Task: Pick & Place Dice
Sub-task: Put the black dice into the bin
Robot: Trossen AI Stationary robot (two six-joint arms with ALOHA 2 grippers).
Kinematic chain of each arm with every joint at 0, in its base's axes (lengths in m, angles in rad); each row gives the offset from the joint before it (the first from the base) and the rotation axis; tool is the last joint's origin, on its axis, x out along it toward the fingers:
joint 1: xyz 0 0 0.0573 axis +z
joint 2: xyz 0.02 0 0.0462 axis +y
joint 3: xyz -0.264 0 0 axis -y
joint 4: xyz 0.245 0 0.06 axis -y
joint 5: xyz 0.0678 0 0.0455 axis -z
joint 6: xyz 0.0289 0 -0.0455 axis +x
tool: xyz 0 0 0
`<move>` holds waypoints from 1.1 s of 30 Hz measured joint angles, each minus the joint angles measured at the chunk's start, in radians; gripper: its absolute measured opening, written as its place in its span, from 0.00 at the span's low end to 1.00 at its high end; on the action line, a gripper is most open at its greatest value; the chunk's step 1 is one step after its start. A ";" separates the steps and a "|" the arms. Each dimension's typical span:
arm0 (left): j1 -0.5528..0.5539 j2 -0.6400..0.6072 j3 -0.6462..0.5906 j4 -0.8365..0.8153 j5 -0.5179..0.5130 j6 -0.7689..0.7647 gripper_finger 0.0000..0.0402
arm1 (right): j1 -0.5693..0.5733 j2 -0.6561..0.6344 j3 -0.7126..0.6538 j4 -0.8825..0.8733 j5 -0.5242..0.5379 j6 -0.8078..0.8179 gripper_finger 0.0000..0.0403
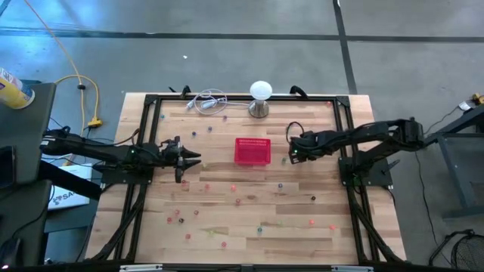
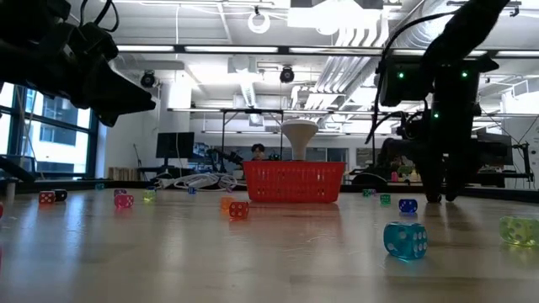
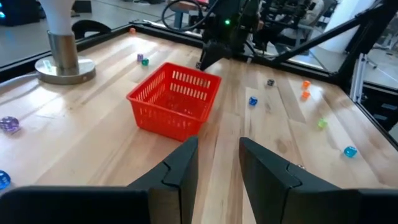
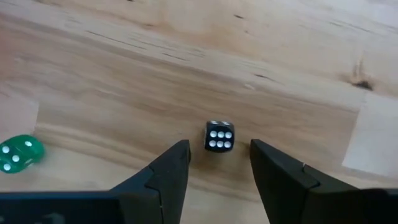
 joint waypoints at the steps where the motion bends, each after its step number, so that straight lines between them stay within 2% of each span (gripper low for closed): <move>1: 0.001 0.004 0.000 0.004 -0.005 0.000 0.28 | 0.000 -0.001 -0.009 0.018 0.003 -0.006 0.41; 20: 0.001 0.022 0.000 0.035 -0.007 0.032 0.28 | 0.002 0.003 -0.024 0.079 0.062 -0.070 0.40; 24: 0.001 0.024 0.000 0.032 -0.006 0.029 0.28 | 0.002 0.004 -0.024 0.079 0.054 -0.072 0.33; 33: 0.001 0.024 0.000 0.017 0.044 -0.018 0.28 | 0.003 0.004 -0.023 0.064 0.034 -0.095 0.08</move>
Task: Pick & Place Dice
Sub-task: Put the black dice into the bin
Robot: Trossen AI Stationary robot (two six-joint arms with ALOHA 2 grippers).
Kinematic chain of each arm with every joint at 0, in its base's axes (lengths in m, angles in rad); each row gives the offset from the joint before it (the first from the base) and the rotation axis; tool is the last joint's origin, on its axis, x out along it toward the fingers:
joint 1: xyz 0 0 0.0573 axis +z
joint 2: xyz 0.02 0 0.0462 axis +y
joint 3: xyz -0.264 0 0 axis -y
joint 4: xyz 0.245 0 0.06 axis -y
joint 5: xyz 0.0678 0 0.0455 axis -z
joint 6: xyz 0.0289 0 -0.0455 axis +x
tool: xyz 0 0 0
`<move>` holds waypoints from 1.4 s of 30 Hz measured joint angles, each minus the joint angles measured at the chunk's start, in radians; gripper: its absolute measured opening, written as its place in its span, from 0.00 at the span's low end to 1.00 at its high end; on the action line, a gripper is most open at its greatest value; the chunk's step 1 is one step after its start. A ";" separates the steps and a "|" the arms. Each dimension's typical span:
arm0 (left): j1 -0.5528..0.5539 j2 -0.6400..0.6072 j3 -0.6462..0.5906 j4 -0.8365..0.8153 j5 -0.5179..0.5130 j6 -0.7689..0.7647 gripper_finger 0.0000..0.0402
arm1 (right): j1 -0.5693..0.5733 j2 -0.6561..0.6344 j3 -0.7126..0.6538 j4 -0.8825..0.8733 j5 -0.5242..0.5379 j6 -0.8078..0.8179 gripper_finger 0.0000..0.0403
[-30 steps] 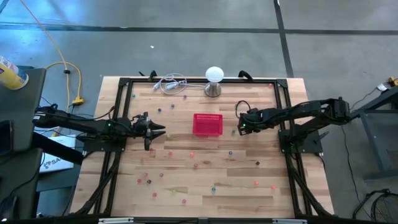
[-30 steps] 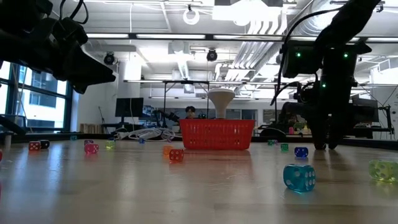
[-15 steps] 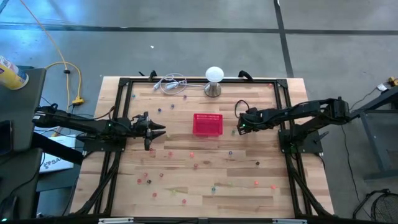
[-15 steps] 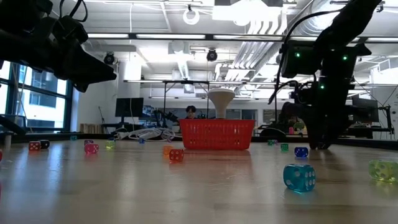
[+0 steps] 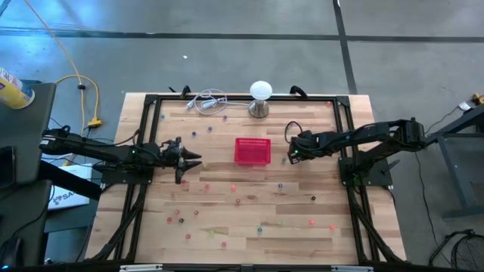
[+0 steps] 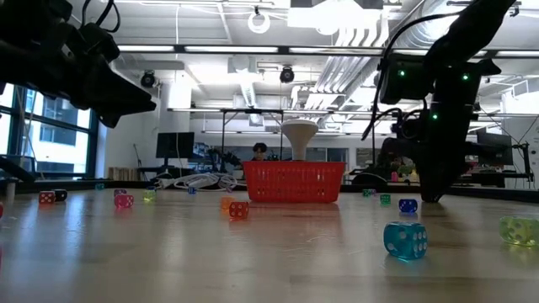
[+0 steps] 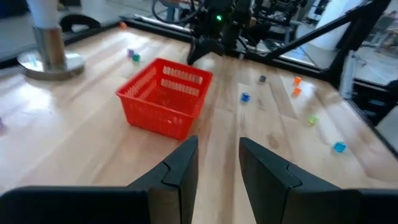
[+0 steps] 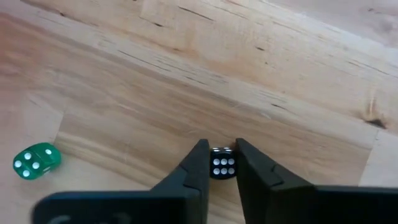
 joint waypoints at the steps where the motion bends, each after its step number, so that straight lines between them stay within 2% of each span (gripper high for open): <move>1: 0.000 0.000 0.000 -0.004 0.008 -0.012 0.28 | 0.003 0.000 0.000 0.003 0.000 -0.015 0.07; 5: 0.000 0.000 0.000 -0.013 0.055 -0.018 0.28 | 0.034 0.000 -0.001 0.031 0.044 -0.075 0.07; 9: -0.001 0.000 0.000 -0.013 0.064 -0.016 0.28 | 0.143 0.008 0.017 0.046 0.197 -0.089 0.07; 13: 0.000 0.000 0.000 -0.011 0.064 -0.007 0.28 | 0.261 0.003 0.092 0.056 0.359 -0.100 0.07; 17: 0.000 0.000 0.000 -0.003 0.063 -0.002 0.28 | 0.333 0.003 0.193 0.148 0.432 -0.240 0.07; 23: 0.000 0.000 0.000 0.007 0.055 -0.005 0.28 | 0.346 0.002 0.262 0.472 0.360 -0.494 0.07; 30: 0.000 0.000 0.000 0.011 0.055 -0.017 0.28 | 0.265 0.026 0.263 0.532 0.247 -0.508 0.09; 33: 0.000 0.000 0.000 0.011 0.055 -0.017 0.28 | 0.244 0.061 0.261 0.571 0.215 -0.561 0.16; 36: 0.000 0.000 0.000 0.012 0.055 -0.001 0.28 | 0.236 0.108 0.264 0.656 0.218 -0.606 0.26; 42: 0.001 0.000 0.000 0.016 0.055 -0.001 0.28 | 0.215 0.150 0.262 0.705 0.193 -0.647 0.47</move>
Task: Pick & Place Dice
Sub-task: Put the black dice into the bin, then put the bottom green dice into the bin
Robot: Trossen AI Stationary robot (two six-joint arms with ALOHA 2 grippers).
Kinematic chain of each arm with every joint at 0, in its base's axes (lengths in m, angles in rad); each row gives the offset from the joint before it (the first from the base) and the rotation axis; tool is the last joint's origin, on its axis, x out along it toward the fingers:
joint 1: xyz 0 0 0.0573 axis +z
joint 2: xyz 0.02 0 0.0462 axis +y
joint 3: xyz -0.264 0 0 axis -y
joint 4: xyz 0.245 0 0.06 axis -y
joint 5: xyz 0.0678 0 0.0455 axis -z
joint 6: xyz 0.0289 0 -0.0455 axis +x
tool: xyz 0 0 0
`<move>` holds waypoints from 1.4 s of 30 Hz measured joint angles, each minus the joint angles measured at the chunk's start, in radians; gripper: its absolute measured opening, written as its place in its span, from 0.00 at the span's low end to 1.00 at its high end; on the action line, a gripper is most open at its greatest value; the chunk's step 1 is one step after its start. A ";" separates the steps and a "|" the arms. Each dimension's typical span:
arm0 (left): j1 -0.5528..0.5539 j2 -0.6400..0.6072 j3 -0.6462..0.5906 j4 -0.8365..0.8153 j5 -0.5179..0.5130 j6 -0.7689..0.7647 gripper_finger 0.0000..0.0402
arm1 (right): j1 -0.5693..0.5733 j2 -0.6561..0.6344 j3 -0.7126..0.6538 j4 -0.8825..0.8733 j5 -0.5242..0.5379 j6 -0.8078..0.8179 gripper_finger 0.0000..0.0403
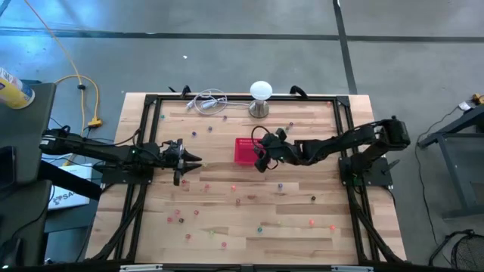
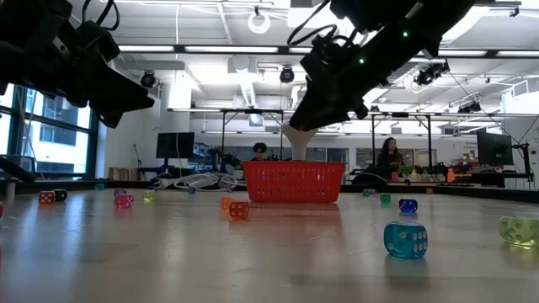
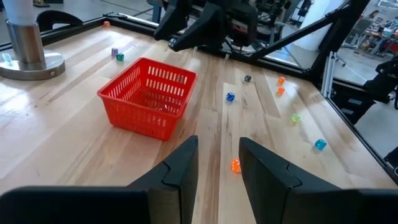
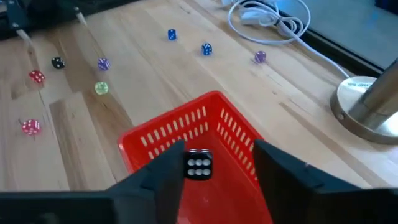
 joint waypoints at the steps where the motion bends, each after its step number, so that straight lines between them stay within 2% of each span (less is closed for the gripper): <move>1: 0.000 0.000 0.000 0.000 0.000 0.000 0.28 | -0.002 0.000 0.000 0.004 0.000 0.000 0.50; 5: 0.000 0.000 0.000 0.000 0.000 0.000 0.28 | -0.001 0.000 0.000 0.002 -0.004 0.000 0.60; 8: 0.000 0.000 0.000 0.001 0.000 0.000 0.28 | -0.001 0.000 0.000 0.000 -0.029 0.000 0.62; 12: 0.000 0.002 0.000 0.019 -0.011 0.012 0.28 | -0.001 0.000 0.000 -0.005 -0.053 0.014 0.63; 16: 0.001 0.043 0.000 0.040 -0.084 0.048 0.28 | -0.001 0.000 0.000 0.004 -0.053 0.017 0.63; 22: 0.001 0.139 0.000 0.167 -0.088 0.054 0.28 | -0.001 -0.002 0.000 0.016 -0.052 -0.019 0.63; 26: 0.001 0.192 0.000 0.215 -0.088 0.058 0.28 | 0.009 -0.066 0.001 -0.001 -0.086 -0.062 0.63; 28: 0.001 0.213 0.000 0.219 -0.085 0.052 0.28 | 0.020 -0.111 0.001 -0.071 -0.113 -0.054 0.63; 31: 0.001 0.239 0.000 0.220 -0.064 0.051 0.28 | 0.041 -0.180 0.001 -0.236 -0.141 0.064 0.63; 34: 0.001 0.260 0.000 0.218 -0.046 0.033 0.28 | 0.064 -0.241 0.001 -0.456 -0.161 0.263 0.63; 38: -0.001 0.281 0.000 0.218 -0.031 0.011 0.28 | 0.110 -0.252 -0.001 -0.754 -0.117 0.511 0.63; 40: -0.003 0.288 0.000 0.219 -0.031 -0.002 0.28 | 0.128 -0.240 -0.014 -0.814 -0.080 0.598 0.63; 42: -0.003 0.289 0.000 0.219 -0.031 -0.004 0.28 | 0.136 -0.226 -0.045 -0.797 -0.063 0.632 0.63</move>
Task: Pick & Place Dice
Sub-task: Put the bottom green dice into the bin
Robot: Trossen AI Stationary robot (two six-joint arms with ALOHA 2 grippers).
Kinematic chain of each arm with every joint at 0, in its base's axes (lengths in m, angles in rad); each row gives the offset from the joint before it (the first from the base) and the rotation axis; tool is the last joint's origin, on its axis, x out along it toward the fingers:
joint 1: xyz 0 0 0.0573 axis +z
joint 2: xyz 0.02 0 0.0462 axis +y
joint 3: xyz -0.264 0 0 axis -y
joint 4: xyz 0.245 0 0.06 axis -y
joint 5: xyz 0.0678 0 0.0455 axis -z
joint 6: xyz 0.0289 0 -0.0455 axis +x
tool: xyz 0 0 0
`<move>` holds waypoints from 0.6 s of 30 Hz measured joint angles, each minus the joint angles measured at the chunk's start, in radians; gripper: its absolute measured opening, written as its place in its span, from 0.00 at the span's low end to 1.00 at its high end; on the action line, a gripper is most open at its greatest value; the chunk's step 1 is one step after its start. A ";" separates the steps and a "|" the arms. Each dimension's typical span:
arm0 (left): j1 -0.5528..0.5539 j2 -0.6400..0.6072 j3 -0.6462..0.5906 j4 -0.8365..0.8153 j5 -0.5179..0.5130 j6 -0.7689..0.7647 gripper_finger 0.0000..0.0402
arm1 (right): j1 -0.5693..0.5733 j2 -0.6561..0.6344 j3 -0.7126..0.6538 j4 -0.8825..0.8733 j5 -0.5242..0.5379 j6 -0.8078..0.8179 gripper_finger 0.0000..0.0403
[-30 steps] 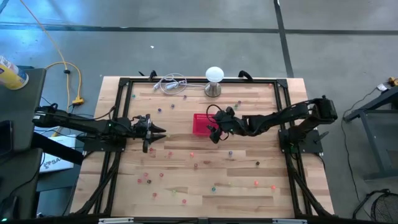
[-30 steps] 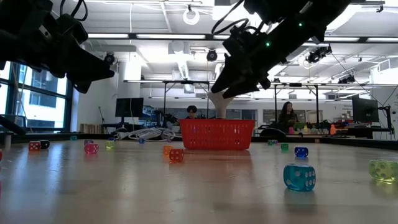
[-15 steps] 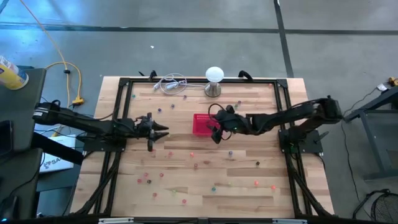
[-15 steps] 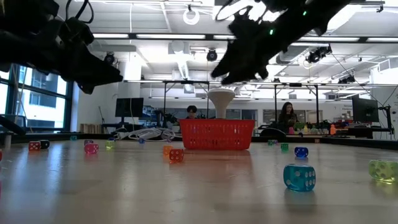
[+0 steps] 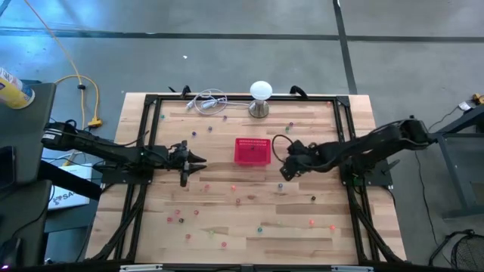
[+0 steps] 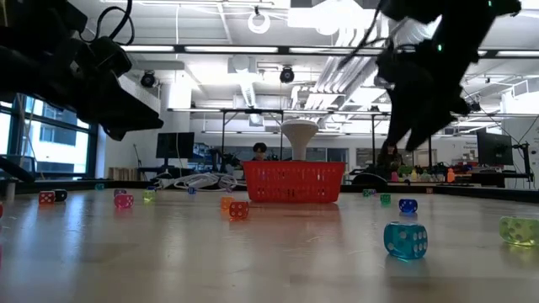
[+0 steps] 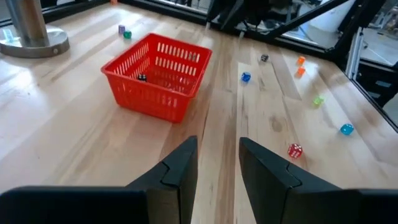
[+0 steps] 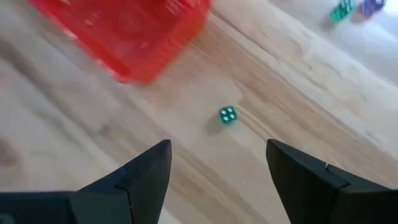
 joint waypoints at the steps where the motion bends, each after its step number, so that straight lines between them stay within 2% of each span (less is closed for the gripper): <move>1: 0.000 -0.001 0.000 0.002 0.000 0.000 0.28 | 0.000 0.010 -0.021 0.027 0.008 0.002 0.63; 5: 0.000 0.000 0.000 0.029 0.001 0.000 0.28 | -0.032 0.043 -0.082 0.163 -0.016 -0.054 0.63; 15: 0.000 -0.002 0.000 0.042 0.008 0.000 0.28 | -0.147 0.078 -0.162 0.310 -0.046 -0.179 0.63; 18: 0.000 -0.002 0.000 0.042 0.008 0.000 0.28 | -0.170 0.078 -0.187 0.367 -0.099 -0.175 0.63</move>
